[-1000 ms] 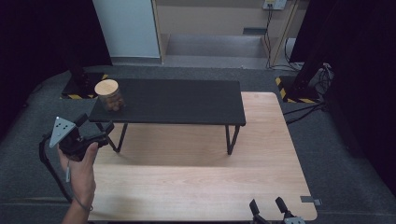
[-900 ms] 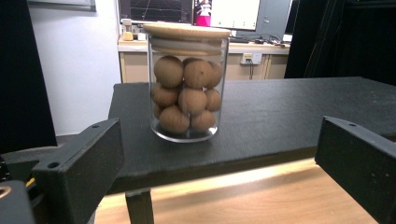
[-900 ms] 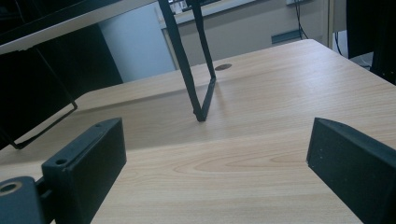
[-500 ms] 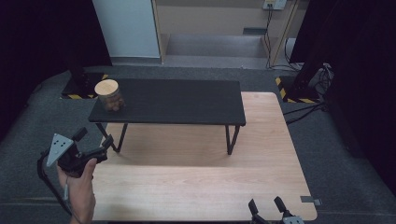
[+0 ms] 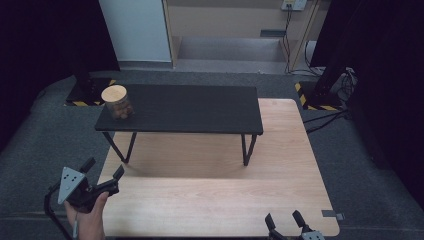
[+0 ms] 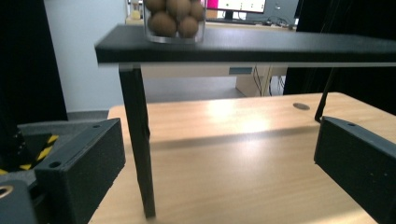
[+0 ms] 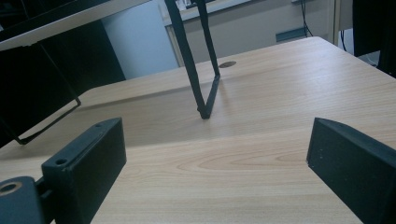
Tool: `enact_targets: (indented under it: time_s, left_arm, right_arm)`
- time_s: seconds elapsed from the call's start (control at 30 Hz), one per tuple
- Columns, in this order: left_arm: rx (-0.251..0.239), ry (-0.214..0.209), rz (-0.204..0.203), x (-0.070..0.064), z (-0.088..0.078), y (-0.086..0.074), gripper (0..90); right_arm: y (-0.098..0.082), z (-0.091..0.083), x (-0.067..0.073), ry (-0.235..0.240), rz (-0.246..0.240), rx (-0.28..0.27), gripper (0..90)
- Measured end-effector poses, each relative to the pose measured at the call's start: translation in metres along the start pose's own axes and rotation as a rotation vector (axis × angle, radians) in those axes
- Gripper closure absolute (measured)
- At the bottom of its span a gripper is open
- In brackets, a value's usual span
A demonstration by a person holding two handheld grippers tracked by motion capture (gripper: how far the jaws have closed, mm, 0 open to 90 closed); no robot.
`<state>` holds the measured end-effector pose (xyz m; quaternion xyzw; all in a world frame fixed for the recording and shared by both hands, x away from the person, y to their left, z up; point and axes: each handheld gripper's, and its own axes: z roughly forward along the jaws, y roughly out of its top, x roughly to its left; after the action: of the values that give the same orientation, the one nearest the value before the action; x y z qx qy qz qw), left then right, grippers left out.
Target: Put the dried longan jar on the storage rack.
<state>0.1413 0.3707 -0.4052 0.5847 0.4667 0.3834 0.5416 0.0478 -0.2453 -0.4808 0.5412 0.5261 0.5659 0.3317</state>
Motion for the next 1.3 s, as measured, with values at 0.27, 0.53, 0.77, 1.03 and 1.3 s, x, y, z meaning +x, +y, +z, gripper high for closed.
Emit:
enact_targets:
  time_s: [0.27, 0.53, 0.77, 1.03, 1.3]
  left_arm:
    - [0.032, 0.026, -0.001, -0.010, -0.015, -0.025, 0.5]
    - [0.026, 0.058, -0.026, -0.017, -0.029, -0.041, 0.5]
    - [0.036, 0.069, -0.011, -0.024, -0.038, -0.050, 0.5]
    - [0.062, 0.073, -0.012, -0.027, -0.044, -0.058, 0.6]
    - [0.060, 0.084, -0.008, -0.029, -0.044, -0.060, 0.7]
  right_arm:
    - [0.001, 0.002, 0.000, 0.004, -0.004, 0.007, 4.8]
    - [0.001, 0.006, 0.002, 0.018, -0.006, 0.013, 4.7]
    - [0.002, 0.010, 0.002, 0.027, -0.008, 0.016, 4.7]
    - [0.002, 0.010, 0.000, 0.015, -0.010, 0.012, 4.7]
    - [0.003, 0.013, 0.000, 0.016, -0.011, 0.013, 4.7]
